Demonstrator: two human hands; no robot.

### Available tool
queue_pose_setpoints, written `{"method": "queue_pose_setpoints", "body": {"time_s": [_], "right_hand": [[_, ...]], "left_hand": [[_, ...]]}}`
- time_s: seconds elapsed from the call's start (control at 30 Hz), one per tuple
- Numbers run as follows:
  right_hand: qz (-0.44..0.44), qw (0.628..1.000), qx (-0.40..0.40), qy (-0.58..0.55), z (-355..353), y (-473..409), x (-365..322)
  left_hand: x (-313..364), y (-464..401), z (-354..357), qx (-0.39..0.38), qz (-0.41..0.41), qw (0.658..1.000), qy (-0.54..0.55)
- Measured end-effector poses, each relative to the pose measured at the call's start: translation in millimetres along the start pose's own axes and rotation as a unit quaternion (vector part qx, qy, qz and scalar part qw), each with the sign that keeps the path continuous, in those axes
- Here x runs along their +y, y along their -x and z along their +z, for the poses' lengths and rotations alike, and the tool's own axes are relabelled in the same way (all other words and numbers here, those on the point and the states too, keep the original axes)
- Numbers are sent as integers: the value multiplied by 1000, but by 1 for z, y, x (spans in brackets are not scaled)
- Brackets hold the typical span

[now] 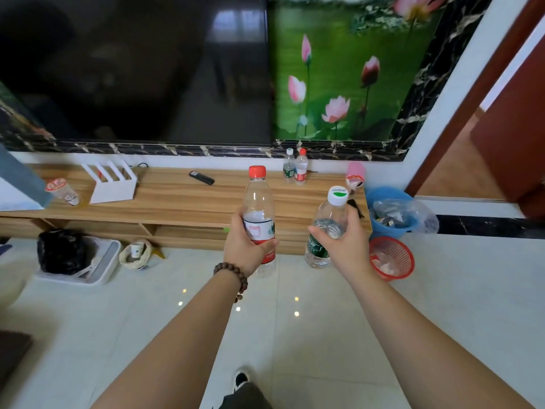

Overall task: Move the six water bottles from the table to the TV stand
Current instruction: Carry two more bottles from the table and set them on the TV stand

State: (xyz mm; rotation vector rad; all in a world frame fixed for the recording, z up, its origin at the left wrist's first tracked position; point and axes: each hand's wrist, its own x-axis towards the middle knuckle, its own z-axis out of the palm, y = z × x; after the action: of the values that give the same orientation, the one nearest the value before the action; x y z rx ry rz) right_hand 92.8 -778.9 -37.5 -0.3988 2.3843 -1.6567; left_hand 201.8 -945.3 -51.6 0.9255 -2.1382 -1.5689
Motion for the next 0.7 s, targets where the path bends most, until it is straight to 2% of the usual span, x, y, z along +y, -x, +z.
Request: {"method": "queue_pose_setpoints", "body": {"time_s": [0.27,0.7], "right_hand": [[19,1000,3,22,7,-90,17],[100,993,28,54,43,-291,40]], "left_hand": [[-3,-92,40,-11,-18,1000,-5],[5,-309,101,-69,-72,995,9]]}}
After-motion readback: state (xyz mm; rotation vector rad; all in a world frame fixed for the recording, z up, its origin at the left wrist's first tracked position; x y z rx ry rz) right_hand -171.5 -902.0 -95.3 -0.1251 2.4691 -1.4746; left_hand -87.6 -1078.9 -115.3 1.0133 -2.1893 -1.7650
